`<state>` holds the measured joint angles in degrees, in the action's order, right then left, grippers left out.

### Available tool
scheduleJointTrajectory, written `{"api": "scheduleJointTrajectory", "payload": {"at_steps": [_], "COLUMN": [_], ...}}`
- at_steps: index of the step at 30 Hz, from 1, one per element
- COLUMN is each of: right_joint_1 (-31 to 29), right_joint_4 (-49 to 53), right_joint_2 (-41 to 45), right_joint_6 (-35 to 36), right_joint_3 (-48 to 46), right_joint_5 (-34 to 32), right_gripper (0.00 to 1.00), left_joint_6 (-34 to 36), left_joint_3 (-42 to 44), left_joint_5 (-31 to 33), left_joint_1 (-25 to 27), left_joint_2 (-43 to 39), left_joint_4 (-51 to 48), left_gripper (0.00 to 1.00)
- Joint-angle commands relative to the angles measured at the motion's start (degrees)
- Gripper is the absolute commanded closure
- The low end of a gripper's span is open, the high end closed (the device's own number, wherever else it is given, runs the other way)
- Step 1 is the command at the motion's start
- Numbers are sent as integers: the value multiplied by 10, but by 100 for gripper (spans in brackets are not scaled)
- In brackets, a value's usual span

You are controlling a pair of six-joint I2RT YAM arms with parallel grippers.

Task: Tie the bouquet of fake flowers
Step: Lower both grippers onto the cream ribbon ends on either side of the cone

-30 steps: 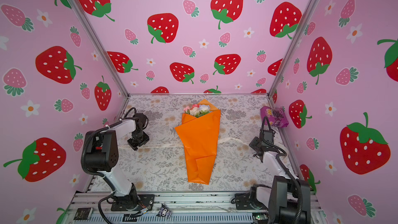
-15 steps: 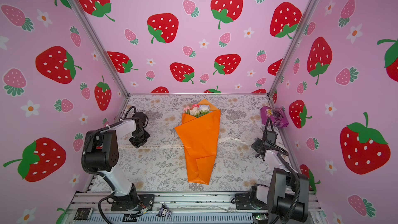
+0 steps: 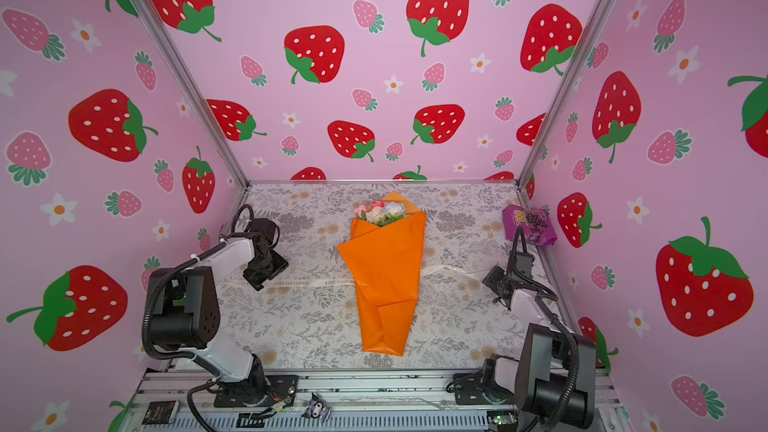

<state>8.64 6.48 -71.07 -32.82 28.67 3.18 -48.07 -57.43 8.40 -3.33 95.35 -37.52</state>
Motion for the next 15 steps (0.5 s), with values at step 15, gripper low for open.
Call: {"api": "scheduleJointTrajectory", "payload": {"at_steps": [15], "right_joint_1": [3], "right_joint_4": [4], "right_joint_2": [4], "right_joint_6": [17], "right_joint_3": [2], "right_joint_5": [-5], "right_gripper": [40], "left_joint_6": [-36], "left_joint_3": [19], "left_joint_5": [-42], "left_joint_1": [-26], "left_joint_2": [77], "left_joint_4": [8], "left_gripper": [55]}}
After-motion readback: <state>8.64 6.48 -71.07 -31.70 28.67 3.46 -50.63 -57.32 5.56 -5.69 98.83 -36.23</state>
